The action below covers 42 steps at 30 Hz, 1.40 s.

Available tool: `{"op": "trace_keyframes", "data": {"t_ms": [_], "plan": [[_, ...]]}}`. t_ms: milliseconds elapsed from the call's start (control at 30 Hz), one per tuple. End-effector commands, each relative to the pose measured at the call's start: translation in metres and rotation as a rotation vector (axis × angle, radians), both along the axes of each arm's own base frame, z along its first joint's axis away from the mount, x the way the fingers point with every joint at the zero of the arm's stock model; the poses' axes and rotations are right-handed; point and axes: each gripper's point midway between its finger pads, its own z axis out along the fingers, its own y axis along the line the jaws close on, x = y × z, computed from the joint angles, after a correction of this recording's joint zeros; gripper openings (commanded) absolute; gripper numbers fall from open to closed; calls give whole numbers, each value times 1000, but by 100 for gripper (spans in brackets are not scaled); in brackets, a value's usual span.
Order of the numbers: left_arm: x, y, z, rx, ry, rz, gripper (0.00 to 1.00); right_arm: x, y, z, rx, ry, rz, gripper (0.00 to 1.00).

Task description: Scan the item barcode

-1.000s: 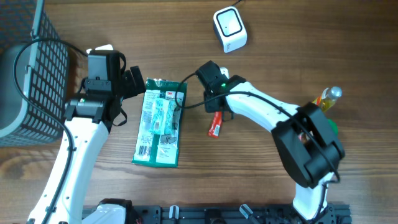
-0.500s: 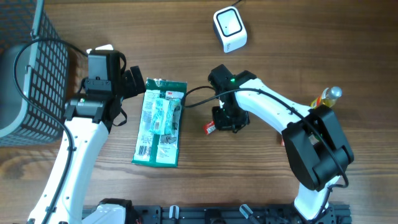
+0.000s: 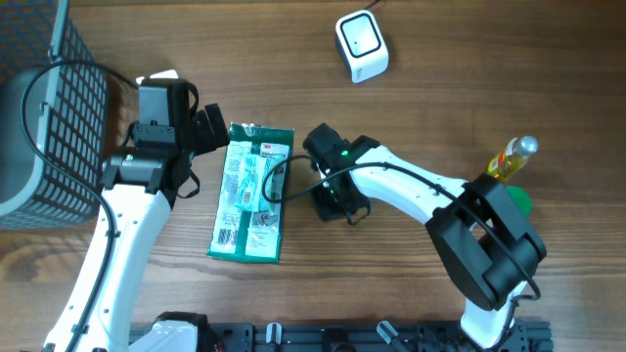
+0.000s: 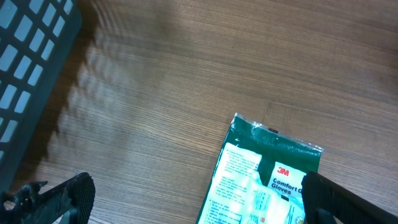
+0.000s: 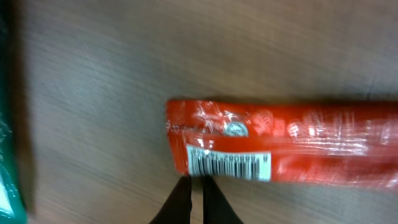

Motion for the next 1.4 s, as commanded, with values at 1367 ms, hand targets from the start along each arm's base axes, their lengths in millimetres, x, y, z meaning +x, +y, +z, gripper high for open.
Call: {"op": "trace_keyframes", "data": {"t_ms": [1367], "plan": [[2, 2, 6, -8, -20, 19, 100, 19, -98, 4, -21, 44, 28, 32]]}}
